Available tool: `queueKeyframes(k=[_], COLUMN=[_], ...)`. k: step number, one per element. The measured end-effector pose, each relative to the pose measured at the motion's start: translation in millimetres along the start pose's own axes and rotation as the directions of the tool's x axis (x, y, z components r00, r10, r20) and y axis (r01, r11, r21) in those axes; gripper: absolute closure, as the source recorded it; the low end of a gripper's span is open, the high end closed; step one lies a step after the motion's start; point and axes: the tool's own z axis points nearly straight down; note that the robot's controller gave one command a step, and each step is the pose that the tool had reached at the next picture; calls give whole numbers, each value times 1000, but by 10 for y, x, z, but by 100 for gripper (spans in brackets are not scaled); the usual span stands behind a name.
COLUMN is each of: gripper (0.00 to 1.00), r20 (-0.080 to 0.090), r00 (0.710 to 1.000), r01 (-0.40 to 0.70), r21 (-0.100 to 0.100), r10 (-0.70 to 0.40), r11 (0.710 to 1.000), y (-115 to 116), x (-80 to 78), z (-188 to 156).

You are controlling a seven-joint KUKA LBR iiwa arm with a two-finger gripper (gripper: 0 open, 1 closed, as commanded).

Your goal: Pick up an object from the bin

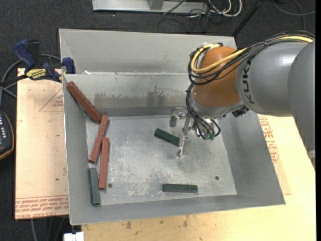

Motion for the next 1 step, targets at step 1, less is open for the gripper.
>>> queueKeyframes(k=[1], gripper=[0], r20=[-13], r00=[1000], r01=[-20], r21=[-2], r10=[20], r11=[1000], y=[-5], x=[17], z=[347])
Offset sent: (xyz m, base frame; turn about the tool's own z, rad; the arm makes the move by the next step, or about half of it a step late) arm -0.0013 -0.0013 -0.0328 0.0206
